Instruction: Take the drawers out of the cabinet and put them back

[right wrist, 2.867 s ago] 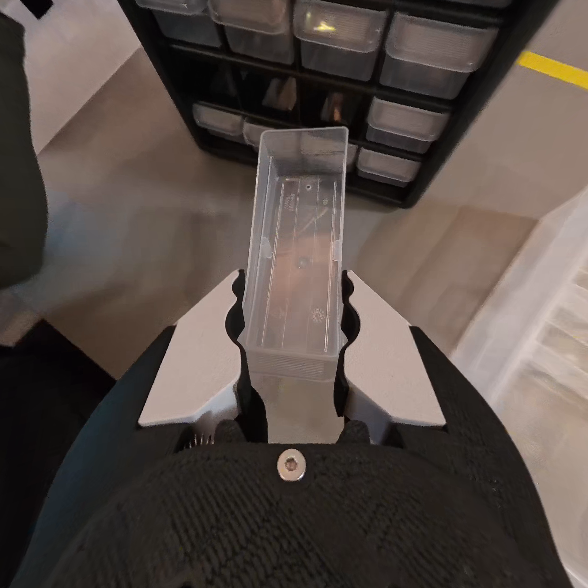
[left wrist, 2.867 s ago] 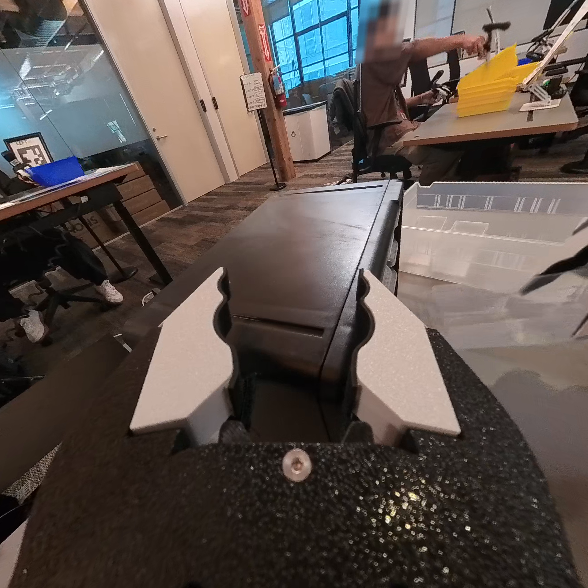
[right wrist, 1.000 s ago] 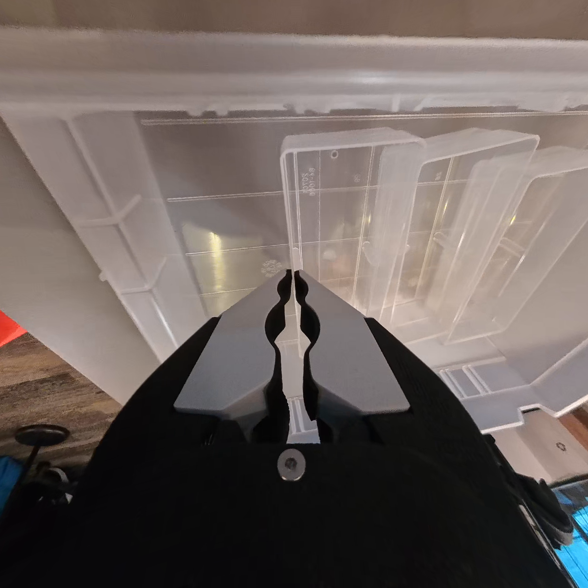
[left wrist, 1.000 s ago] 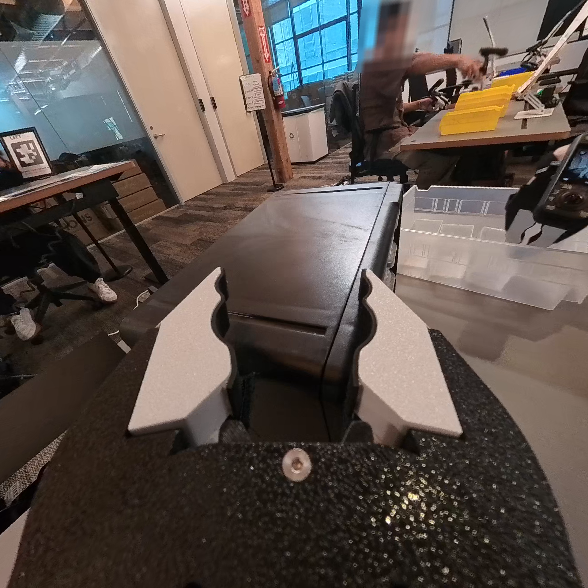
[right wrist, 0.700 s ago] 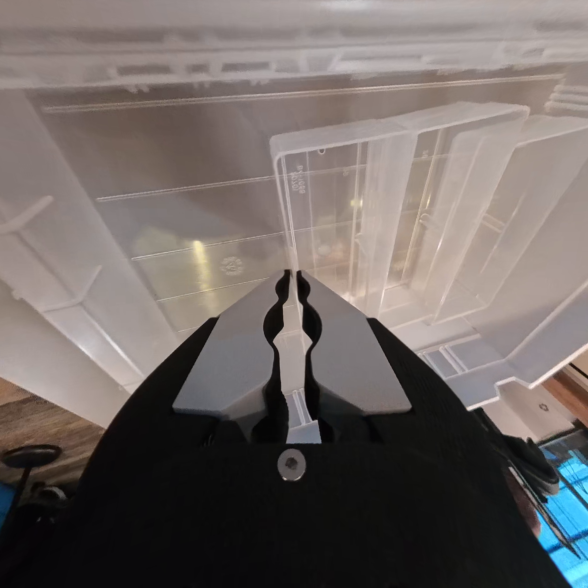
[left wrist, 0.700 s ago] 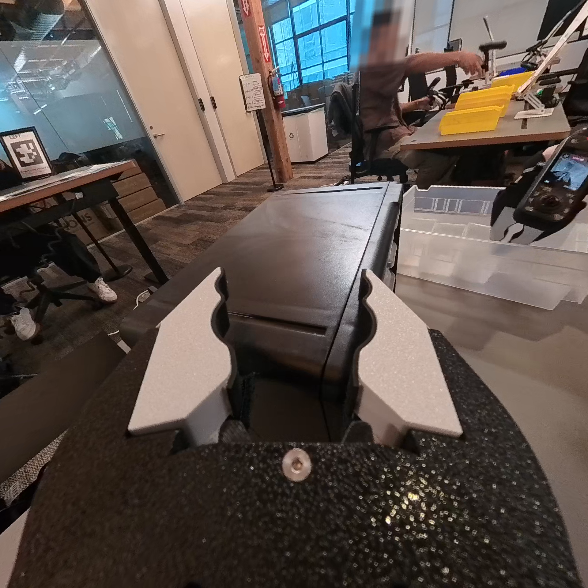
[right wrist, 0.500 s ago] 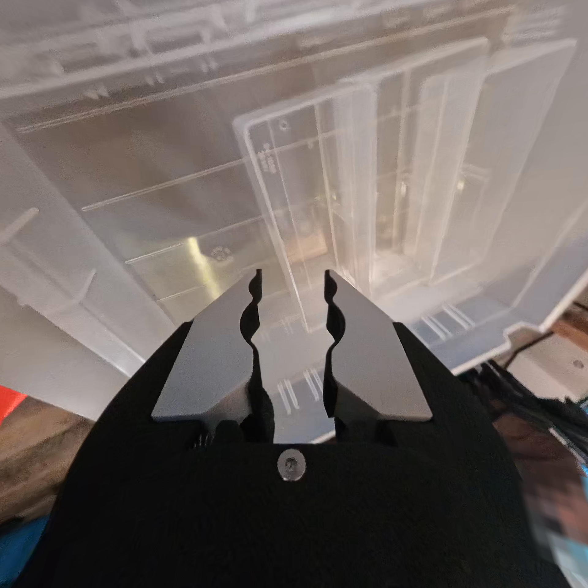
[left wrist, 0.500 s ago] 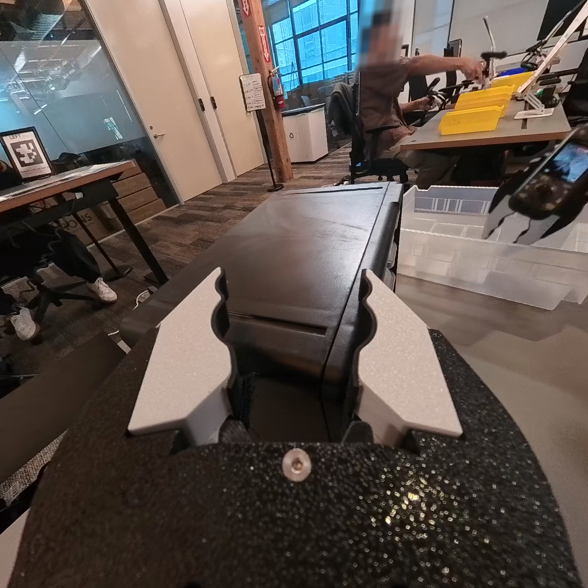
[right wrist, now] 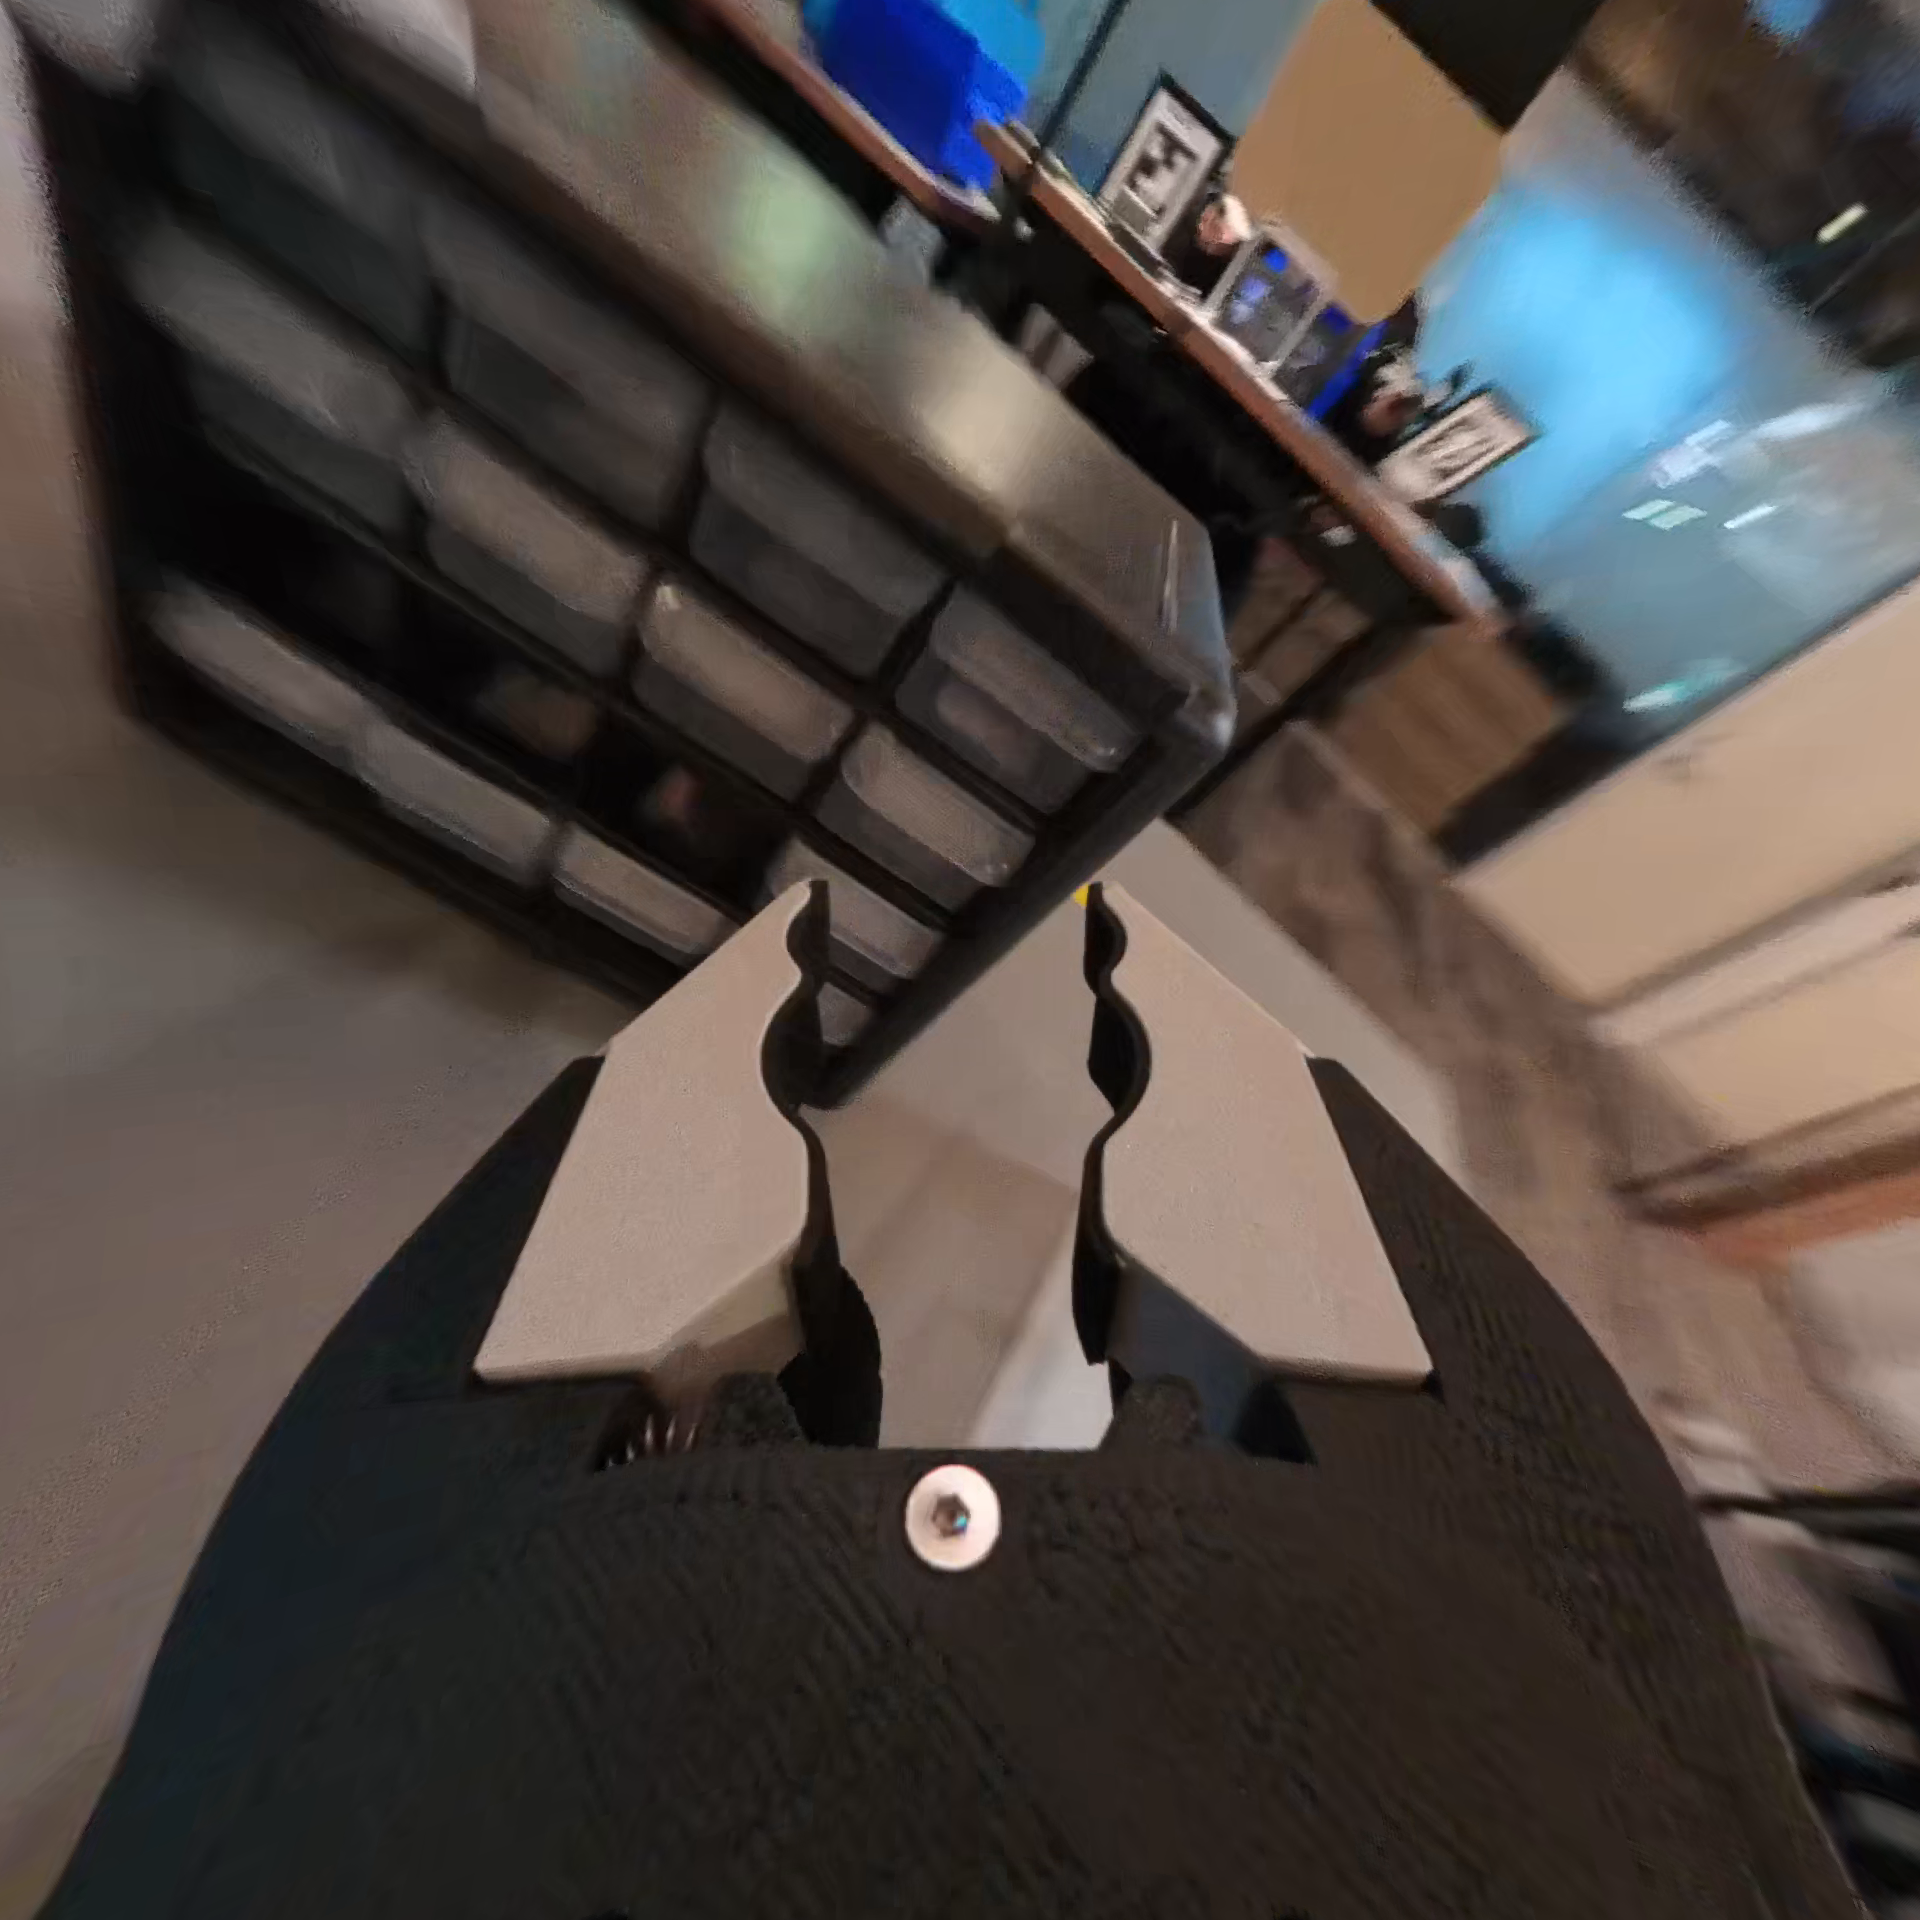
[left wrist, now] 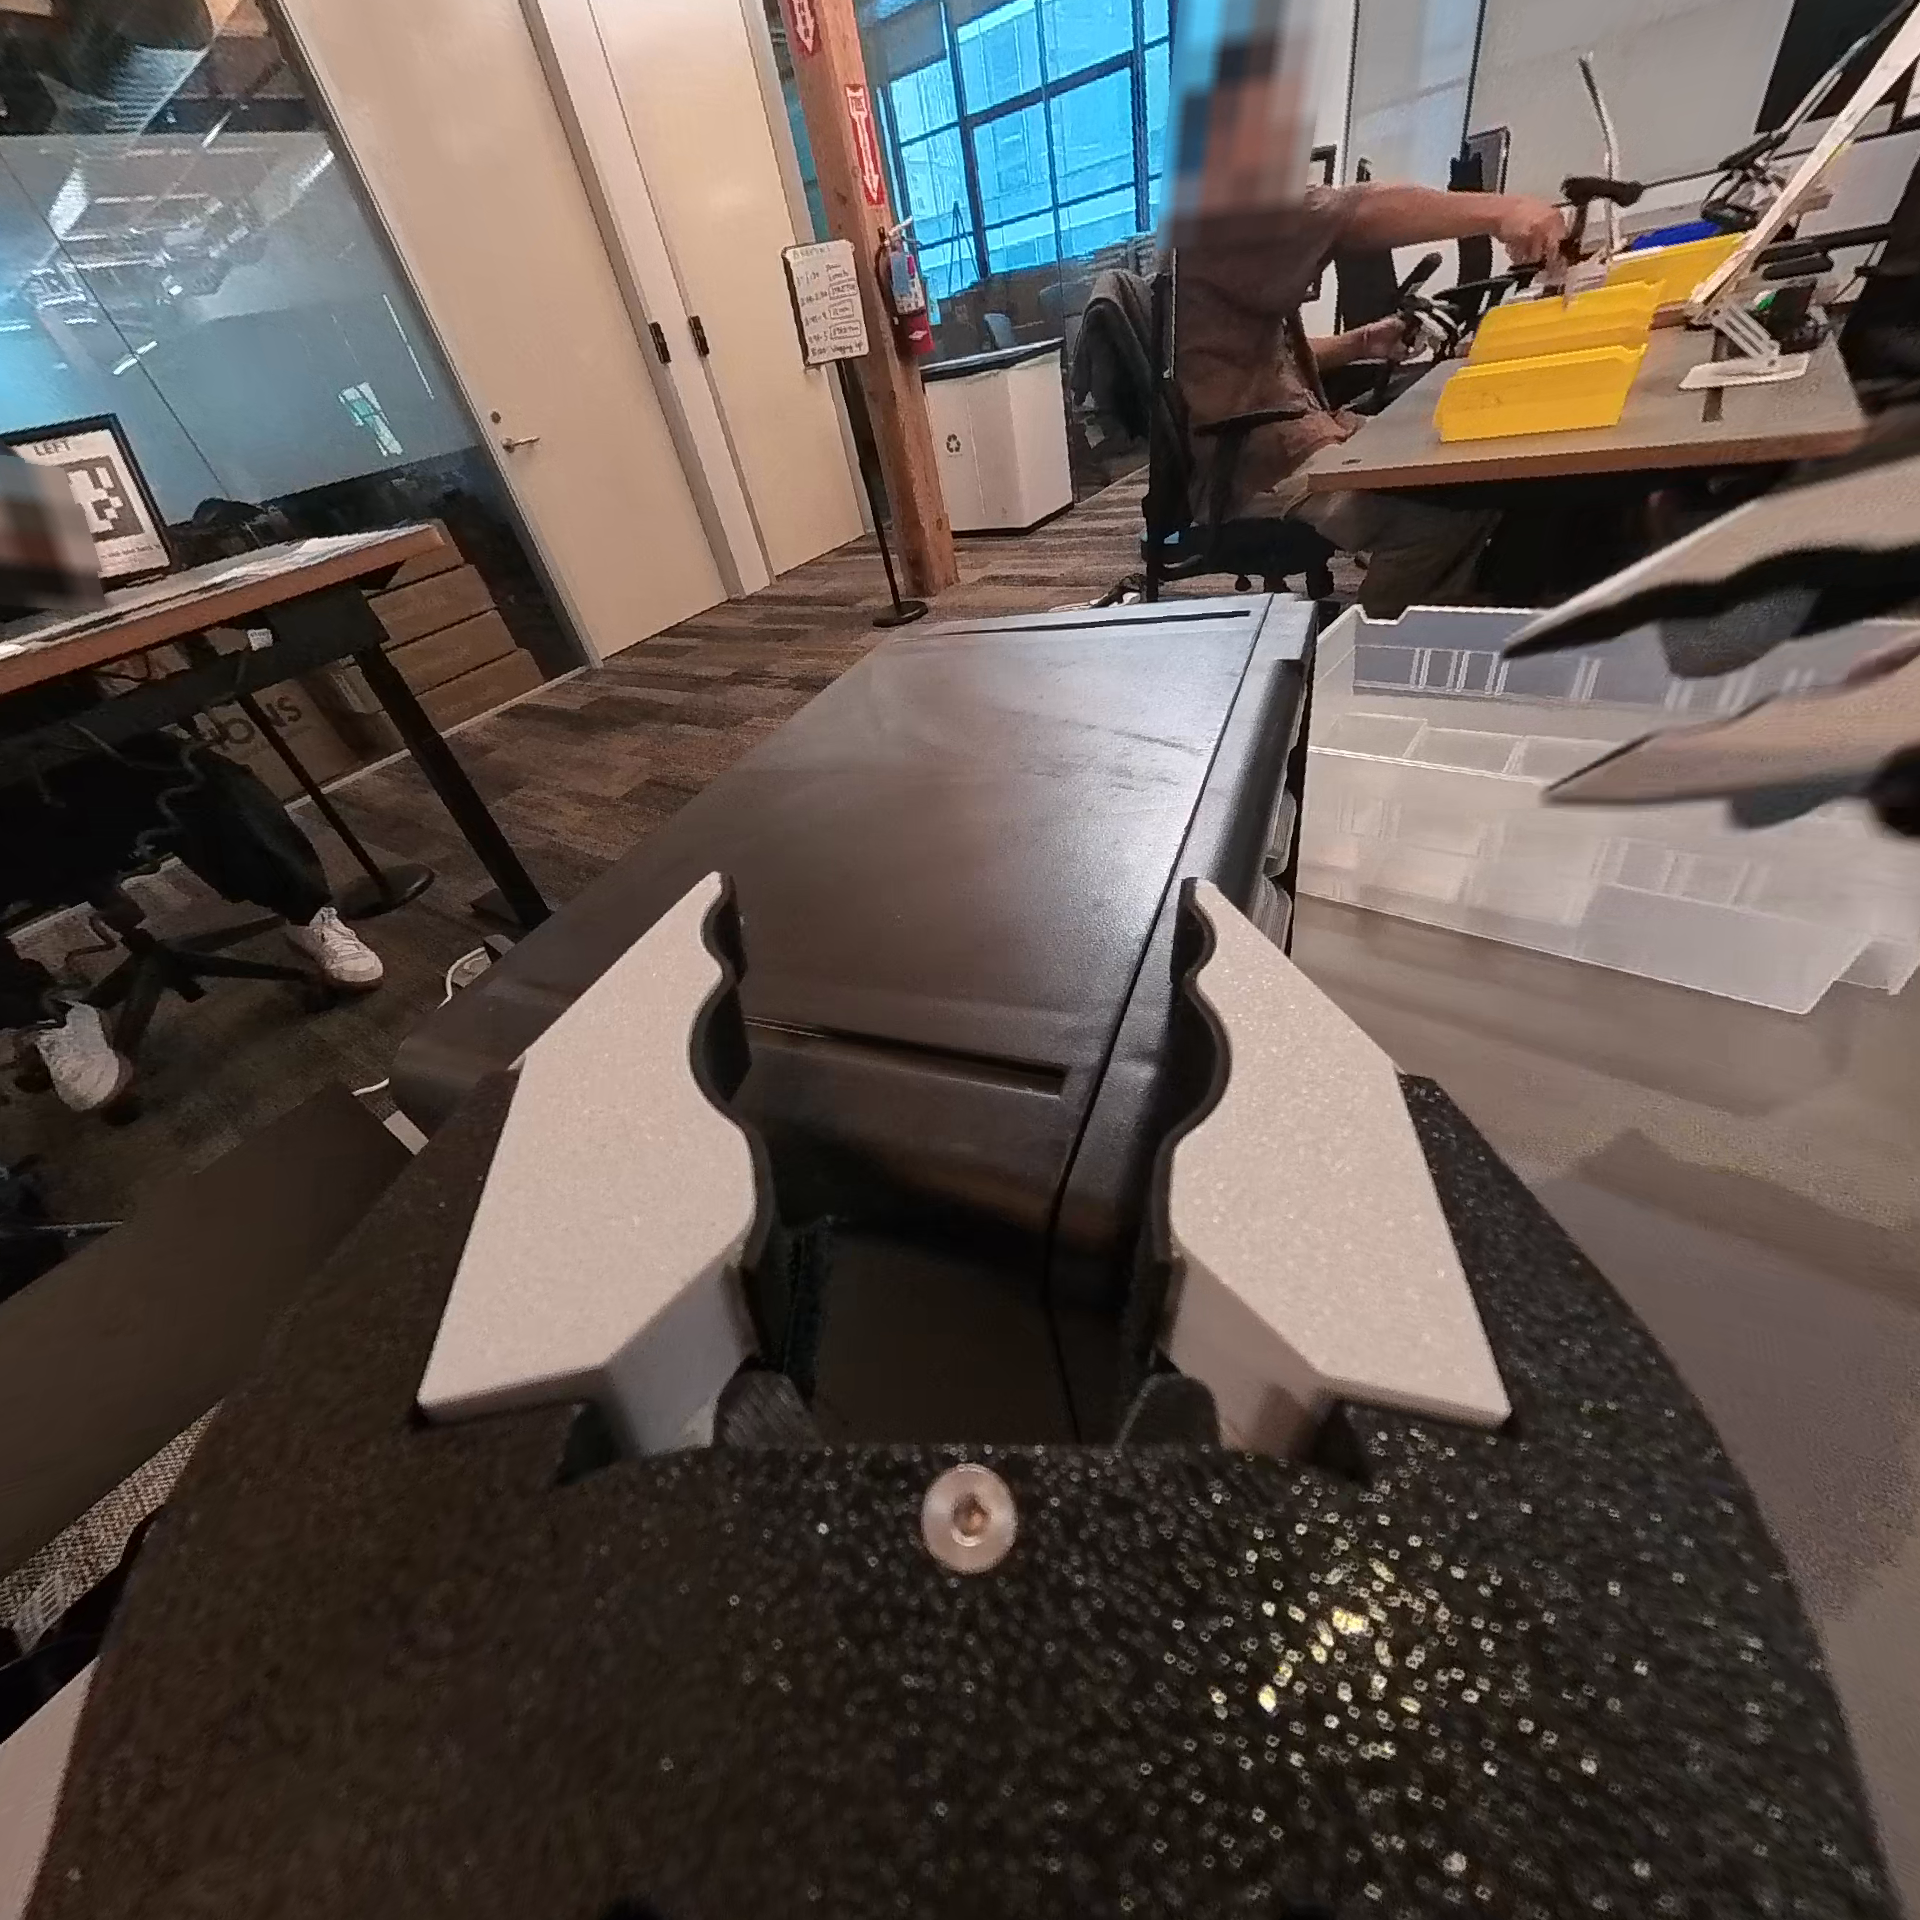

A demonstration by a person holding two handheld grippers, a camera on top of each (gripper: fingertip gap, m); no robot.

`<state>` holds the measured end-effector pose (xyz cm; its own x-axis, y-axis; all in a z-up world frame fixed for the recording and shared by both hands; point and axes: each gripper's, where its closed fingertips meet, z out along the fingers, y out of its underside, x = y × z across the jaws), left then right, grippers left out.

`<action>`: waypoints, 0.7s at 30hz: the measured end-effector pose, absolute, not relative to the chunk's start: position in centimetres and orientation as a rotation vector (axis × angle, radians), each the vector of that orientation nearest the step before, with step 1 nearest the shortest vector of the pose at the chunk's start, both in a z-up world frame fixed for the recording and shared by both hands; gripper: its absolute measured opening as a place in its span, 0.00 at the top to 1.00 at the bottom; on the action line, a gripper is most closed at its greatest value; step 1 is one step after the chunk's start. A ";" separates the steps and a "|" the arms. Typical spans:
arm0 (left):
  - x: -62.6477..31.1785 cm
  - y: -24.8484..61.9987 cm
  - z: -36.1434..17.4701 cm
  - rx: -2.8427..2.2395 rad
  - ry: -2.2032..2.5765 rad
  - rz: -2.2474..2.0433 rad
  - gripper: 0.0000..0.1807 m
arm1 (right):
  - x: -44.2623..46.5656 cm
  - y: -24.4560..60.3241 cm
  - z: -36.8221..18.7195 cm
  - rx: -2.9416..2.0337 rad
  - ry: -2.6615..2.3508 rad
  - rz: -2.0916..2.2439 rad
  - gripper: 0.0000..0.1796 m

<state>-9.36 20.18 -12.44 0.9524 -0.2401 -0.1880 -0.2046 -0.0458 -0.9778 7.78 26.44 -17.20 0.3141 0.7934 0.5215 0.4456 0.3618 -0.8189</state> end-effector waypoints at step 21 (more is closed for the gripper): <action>-9.3 20.2 -12.4 -1.623 0.353 -0.031 0.55 | 2.2 30.1 -25.1 -0.688 -1.384 -0.547 0.96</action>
